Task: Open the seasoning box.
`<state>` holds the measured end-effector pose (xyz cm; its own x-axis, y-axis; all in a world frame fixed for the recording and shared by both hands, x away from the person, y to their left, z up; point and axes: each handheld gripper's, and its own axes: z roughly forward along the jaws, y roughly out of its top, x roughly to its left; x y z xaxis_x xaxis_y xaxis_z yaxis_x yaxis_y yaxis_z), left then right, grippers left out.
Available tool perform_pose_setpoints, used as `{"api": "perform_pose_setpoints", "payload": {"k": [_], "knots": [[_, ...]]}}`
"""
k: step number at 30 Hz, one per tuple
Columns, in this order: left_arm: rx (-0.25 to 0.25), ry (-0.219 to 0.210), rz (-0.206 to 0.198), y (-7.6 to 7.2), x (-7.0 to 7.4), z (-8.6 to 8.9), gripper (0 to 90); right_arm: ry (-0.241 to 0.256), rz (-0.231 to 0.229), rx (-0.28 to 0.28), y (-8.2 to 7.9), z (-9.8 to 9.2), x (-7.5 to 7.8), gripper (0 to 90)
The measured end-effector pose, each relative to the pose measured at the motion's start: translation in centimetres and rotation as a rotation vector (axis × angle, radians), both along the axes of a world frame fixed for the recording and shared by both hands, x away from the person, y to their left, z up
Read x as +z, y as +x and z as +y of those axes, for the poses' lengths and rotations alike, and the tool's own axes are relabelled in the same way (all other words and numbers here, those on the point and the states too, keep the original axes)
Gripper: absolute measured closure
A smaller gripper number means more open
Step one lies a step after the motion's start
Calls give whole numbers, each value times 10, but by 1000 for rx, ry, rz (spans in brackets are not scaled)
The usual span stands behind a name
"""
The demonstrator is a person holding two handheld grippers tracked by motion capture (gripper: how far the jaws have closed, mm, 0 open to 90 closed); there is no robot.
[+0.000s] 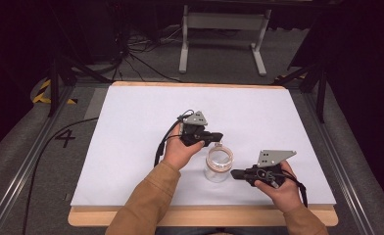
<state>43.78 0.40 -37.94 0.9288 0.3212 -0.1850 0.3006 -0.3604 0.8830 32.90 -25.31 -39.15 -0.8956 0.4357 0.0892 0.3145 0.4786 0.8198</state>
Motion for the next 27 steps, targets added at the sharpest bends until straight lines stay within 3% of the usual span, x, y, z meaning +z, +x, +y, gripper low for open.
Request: {"api": "perform_pose_setpoints", "payload": {"k": [8, 19, 27], "knots": [[9, 14, -1, 0, -1, -2, 900, 11, -9, 1, -1, 4, 2, 900], [9, 13, 8, 0, -2, -1, 899, 66, -45, -24, 0, 8, 10, 900], [17, 0, 6, 0, -3, 3, 900, 98, -31, -38, 4, 9, 11, 900]]}}
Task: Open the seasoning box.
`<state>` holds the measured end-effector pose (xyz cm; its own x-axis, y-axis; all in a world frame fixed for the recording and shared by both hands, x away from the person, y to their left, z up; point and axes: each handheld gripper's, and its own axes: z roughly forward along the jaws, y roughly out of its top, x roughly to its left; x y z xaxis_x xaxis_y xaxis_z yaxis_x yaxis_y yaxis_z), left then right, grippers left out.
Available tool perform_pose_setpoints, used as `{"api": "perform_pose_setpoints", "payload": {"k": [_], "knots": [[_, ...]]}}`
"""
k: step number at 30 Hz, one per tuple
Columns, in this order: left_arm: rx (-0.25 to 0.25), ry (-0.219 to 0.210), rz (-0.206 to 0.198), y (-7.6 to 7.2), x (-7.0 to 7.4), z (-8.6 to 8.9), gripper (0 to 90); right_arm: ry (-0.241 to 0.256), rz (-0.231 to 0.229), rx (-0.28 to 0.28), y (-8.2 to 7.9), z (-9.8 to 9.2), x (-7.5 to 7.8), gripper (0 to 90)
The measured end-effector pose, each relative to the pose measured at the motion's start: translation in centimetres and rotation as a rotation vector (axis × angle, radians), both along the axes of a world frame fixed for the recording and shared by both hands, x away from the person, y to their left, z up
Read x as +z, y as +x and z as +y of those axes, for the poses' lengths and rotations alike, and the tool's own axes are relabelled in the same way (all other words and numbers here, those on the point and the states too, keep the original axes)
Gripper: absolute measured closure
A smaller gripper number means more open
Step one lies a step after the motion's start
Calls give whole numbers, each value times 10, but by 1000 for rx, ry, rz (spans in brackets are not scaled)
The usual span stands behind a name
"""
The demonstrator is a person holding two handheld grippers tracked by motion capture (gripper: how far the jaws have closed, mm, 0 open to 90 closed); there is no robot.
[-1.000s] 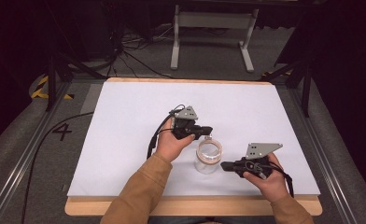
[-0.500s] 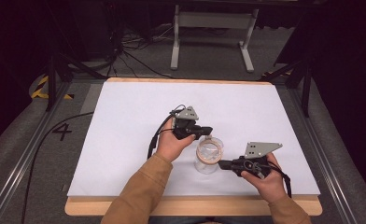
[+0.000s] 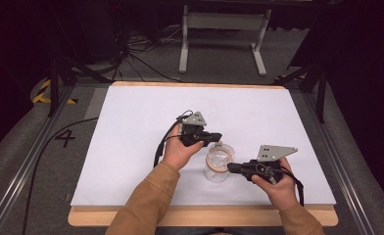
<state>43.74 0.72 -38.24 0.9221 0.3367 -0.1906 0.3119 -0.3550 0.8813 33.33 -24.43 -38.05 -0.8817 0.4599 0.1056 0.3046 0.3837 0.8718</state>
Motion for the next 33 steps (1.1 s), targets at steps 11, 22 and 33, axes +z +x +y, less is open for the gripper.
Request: {"api": "perform_pose_setpoints", "payload": {"k": [11, 22, 33], "knots": [[47, 9, -10, -6, 6, 19, 871, 29, -10, 19, 5, 3, 2, 900], [89, 50, 10, -23, 15, 47, 851, 54, -45, 31, 13, -2, 13, 900], [153, 60, 13, -39, 18, 77, 833, 78, -64, 43, 27, -3, 23, 900]]}}
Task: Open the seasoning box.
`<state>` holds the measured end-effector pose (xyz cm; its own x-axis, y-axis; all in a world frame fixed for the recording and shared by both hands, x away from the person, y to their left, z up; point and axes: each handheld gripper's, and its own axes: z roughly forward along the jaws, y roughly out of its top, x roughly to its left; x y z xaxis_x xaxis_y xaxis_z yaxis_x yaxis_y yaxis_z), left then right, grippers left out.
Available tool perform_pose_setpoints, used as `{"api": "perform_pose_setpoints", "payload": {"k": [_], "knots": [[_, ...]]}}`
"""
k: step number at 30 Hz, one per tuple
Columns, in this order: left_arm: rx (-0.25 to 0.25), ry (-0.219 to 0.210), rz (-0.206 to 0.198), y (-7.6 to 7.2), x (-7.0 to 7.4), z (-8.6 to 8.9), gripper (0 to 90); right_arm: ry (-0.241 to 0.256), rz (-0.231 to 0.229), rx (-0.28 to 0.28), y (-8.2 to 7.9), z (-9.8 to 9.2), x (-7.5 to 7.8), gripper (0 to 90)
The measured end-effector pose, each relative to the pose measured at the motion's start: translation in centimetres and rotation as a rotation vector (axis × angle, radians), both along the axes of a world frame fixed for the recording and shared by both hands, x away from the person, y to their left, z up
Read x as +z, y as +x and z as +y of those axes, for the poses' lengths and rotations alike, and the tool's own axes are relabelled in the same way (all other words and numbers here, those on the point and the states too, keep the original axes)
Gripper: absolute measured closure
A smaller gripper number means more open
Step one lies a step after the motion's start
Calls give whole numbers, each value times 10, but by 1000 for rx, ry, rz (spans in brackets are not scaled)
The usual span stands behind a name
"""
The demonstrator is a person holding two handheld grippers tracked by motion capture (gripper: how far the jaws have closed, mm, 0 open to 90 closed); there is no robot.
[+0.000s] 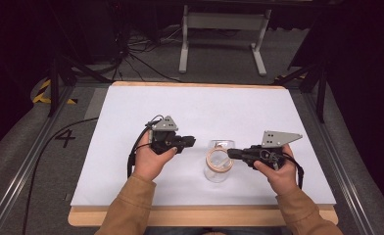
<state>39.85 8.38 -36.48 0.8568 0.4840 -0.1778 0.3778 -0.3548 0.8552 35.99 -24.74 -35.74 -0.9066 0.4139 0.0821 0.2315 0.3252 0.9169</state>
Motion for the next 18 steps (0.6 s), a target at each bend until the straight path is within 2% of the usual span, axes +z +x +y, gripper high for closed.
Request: {"api": "perform_pose_setpoints", "payload": {"k": [4, 5, 7, 9, 10, 18], "knots": [[19, 8, 2, -4, -1, 11, 793, 2, -3, 6, 6, 0, 1, 900], [28, -3, 4, -5, -2, 13, 786, 3, -4, 5, 7, 0, 1, 900], [40, 7, 19, -7, -2, 20, 781, 4, -2, 4, 10, 0, 1, 900], [52, -2, 28, -9, -4, 25, 780, 5, -4, 5, 14, 0, 2, 900], [55, 9, 36, -10, -3, 29, 779, 6, -3, 5, 14, 1, 2, 900], [89, 16, 57, -15, -6, 45, 768, 6, 4, -3, 26, 0, 1, 900]]}}
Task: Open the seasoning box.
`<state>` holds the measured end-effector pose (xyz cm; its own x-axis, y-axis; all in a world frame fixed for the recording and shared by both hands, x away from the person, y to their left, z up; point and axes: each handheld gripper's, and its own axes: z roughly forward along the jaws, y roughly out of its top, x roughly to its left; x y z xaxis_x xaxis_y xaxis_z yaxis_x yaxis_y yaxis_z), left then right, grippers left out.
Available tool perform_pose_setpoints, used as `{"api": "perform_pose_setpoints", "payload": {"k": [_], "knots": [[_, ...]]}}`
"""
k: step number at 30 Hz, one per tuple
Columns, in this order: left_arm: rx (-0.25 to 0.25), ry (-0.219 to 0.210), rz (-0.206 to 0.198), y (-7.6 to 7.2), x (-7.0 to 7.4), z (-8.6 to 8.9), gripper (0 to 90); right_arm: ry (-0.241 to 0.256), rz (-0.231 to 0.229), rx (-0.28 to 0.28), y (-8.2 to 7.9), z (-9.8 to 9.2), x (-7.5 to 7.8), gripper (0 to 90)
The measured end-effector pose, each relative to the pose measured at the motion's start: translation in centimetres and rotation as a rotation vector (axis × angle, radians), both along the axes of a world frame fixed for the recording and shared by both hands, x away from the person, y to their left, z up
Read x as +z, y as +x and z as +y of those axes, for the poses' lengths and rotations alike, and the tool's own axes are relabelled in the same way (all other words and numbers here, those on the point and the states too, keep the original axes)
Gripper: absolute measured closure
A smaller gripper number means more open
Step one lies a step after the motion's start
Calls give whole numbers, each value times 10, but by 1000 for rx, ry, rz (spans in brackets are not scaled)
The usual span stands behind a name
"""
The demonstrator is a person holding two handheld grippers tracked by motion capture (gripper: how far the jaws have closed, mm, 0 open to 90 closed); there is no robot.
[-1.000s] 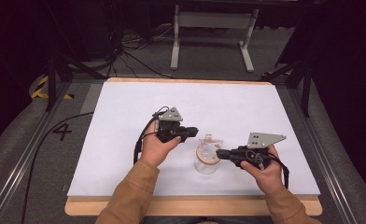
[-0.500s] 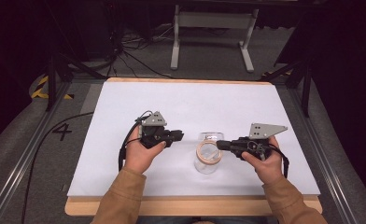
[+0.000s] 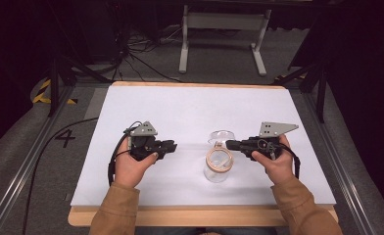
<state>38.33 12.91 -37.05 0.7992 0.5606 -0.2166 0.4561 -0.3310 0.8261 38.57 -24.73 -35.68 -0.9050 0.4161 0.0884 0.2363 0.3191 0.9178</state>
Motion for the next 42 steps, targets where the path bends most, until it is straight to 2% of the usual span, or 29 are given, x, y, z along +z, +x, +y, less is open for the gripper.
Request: {"api": "perform_pose_setpoints", "payload": {"k": [6, 12, 17, 22, 28, 33, 34, 35, 37, 40, 42], "knots": [[26, -6, 32, -2, -3, 5, 760, -2, 20, -13, 9, -2, -5, 900], [30, 1, 35, -2, -3, 6, 754, -17, 34, -36, 13, -4, -10, 900], [20, 2, 33, -1, -3, 4, 730, -15, 22, -32, 10, -4, -6, 900], [15, 10, 22, 1, 0, 3, 662, -13, 3, -32, 6, -6, -1, 900], [10, 18, 13, 0, 7, 0, 606, -9, -11, -53, -1, -16, 10, 822], [39, 39, -6, 2, 12, 6, 557, 5, -22, -102, -4, -33, 19, 770], [63, 37, -9, 2, 13, 9, 553, 6, -24, -112, -4, -36, 19, 764], [65, 49, -19, 3, 15, 13, 551, 2, -28, -132, -4, -42, 21, 753], [91, 38, -22, 5, 15, 20, 546, 0, -29, -169, -3, -51, 22, 740], [136, 52, -20, 8, 14, 29, 528, 4, -23, -215, -2, -64, 22, 722], [146, 55, -12, 10, 12, 32, 520, -7, -23, -257, -1, -74, 22, 709]]}}
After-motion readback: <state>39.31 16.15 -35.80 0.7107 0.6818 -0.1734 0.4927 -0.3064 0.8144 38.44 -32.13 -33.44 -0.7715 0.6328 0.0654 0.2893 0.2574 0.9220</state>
